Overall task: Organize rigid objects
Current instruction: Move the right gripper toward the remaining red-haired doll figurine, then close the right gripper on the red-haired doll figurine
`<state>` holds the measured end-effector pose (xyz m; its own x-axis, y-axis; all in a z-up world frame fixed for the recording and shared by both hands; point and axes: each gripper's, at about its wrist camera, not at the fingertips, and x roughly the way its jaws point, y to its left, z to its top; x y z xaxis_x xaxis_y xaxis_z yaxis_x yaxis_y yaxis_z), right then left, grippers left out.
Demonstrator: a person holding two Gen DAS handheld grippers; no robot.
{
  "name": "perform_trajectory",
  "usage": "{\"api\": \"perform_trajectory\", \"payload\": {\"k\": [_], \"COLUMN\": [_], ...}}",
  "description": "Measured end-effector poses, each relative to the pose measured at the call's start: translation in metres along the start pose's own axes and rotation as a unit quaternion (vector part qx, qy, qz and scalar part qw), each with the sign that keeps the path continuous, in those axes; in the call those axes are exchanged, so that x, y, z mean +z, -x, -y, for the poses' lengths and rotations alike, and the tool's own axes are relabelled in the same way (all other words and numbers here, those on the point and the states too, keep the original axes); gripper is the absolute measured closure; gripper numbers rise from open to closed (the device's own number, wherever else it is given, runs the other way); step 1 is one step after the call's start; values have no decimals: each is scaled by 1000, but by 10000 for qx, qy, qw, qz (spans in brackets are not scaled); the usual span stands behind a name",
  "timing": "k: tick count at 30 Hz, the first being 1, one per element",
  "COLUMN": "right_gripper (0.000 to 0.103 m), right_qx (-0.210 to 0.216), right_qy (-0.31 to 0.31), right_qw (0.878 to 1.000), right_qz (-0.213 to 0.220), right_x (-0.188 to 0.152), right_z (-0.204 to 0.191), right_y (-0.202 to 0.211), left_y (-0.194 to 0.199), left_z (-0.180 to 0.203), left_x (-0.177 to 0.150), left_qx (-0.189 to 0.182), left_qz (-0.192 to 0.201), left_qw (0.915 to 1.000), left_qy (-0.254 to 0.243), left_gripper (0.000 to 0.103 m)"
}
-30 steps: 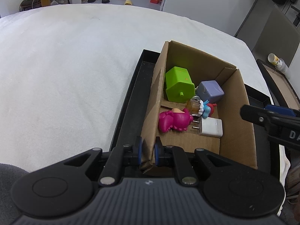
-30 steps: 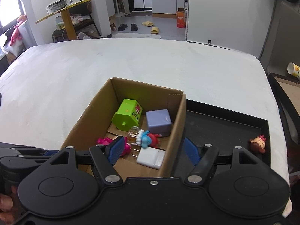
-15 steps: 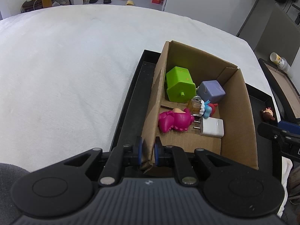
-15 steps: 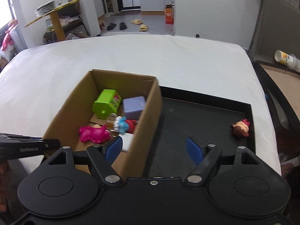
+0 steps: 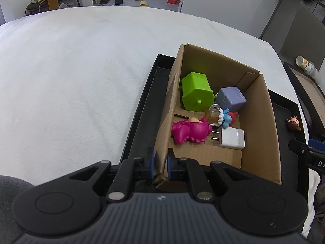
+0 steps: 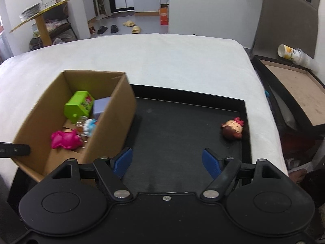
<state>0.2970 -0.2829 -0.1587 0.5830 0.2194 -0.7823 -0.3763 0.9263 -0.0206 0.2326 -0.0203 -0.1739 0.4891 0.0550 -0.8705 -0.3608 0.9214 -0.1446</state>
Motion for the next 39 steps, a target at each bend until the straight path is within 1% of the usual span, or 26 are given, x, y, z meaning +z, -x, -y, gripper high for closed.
{"api": "perform_trajectory", "payload": {"k": [3, 6, 10, 13, 17, 18, 22, 27, 31, 34, 39], "right_gripper": [28, 28, 28, 28, 31, 33, 34, 40, 44, 45, 45], "right_qx": [-143, -168, -220, -343, -459, -483, -612, -601, -703, -740, -843], "right_qy": [149, 179, 184, 182, 30, -43, -365, -997, -1734, -2138, -2639], "right_qw": [9998, 9997, 9996, 9992, 9988, 9987, 9973, 9932, 9823, 9741, 9608], "right_qz": [37, 38, 87, 133, 178, 178, 156, 68, 18, 1, -31], "right_x": [-3, -5, -5, -5, -2, -1, 2, 4, 6, 5, 4], "right_z": [5, 11, 19, 26, 38, 41, 52, 67, 80, 84, 94], "right_y": [-5, -10, -19, -27, -38, -41, -51, -62, -71, -79, -87], "left_y": [0, 0, -1, -1, -1, -1, 0, 0, 0, 1, 1], "left_z": [1, 1, 1, 0, -1, -1, -1, -1, 0, 1, 1], "left_x": [0, 0, 0, -1, -1, -1, -1, -2, -2, -1, -1], "left_qx": [9, 17, 31, 44, 42, 41, 43, 46, 57, 49, 34], "left_qz": [0, 1, 9, 17, 11, 8, 9, 16, 7, 4, -1], "left_qw": [10000, 10000, 10000, 10000, 10000, 10000, 10000, 10000, 10000, 10000, 10000], "left_qy": [2, 2, 16, 27, 24, 24, 26, 20, 25, 15, 30], "left_gripper": [92, 92, 92, 92, 92, 92, 92, 92, 92, 92, 92]}}
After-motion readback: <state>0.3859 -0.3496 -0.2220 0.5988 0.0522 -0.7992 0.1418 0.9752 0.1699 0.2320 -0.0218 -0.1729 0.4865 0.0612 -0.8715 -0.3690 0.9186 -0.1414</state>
